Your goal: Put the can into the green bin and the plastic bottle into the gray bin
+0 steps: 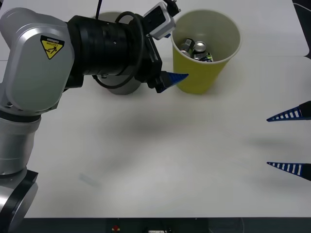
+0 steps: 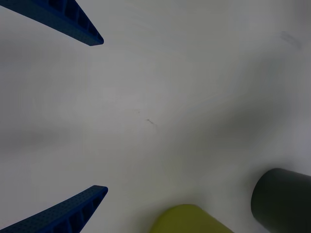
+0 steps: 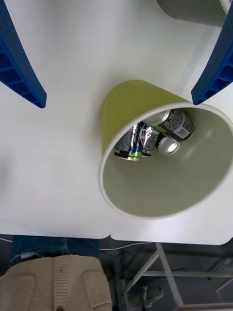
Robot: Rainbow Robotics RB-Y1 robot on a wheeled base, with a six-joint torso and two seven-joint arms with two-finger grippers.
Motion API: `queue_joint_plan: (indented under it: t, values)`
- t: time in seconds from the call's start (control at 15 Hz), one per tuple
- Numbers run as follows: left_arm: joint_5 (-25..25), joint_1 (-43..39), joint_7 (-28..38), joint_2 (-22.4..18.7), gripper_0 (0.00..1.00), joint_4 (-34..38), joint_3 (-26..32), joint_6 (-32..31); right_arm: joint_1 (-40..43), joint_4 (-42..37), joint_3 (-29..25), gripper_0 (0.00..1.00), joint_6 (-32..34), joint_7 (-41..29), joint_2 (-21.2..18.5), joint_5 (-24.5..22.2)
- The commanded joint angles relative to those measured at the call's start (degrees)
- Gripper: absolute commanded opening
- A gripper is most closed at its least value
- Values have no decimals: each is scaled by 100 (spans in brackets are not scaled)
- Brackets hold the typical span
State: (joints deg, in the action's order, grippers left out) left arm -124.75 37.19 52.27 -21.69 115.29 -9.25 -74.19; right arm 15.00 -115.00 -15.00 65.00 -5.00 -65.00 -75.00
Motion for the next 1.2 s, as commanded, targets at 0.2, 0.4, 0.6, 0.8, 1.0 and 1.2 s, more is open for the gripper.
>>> queue_joint_plan:
  t: [0.2, 0.4, 0.6, 0.8, 1.0, 1.2]
  values:
    - [1181, -1171, -1298, -591, 100, 547, 679, 1, 0, 0, 0, 100, 0, 0, 0, 0]
    - [1770, -1768, -2001, -898, 100, 687, 1049, -8, 0, 0, 0, 100, 0, 0, 0, 0]
    - [2271, -2225, -2669, -1188, 100, 687, 1409, -8, 0, 0, 0, 100, 0, 0, 0, 0]
    - [2675, -2656, -3126, -1522, 100, 687, 1655, -8, 0, 0, 0, 100, 0, 0, 0, 0]
    - [2921, -2999, -3478, -1856, 100, 687, 1875, -16, 0, 0, 0, 100, 0, 0, 0, 0]
    - [2992, -3113, -3530, -1944, 100, 679, 2174, -491, 0, 0, 0, 100, 0, 0, 0, 0]
